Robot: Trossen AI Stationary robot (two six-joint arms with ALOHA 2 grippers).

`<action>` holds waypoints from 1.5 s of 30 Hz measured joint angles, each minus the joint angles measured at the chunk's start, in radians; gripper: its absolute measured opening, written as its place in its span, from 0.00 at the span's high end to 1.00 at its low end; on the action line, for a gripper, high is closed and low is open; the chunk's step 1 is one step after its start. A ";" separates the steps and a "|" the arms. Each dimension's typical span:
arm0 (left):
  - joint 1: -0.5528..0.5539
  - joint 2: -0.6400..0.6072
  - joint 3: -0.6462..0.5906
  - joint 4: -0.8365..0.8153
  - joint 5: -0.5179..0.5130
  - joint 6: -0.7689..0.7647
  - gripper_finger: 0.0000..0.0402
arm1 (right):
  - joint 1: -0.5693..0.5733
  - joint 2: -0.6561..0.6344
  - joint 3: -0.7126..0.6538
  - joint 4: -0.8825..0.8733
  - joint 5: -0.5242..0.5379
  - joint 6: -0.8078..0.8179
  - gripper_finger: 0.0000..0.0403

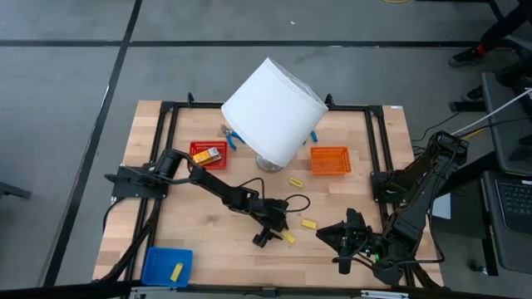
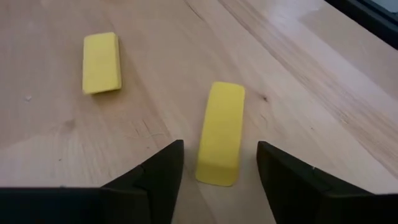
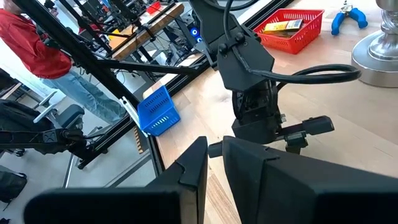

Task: Pick & Place School Supplies
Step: Put the yellow eraser into the blue bin

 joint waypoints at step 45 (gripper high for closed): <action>-0.482 -0.660 -0.096 -0.993 -0.076 -0.742 0.85 | -0.024 0.000 0.000 0.010 0.116 -0.104 0.86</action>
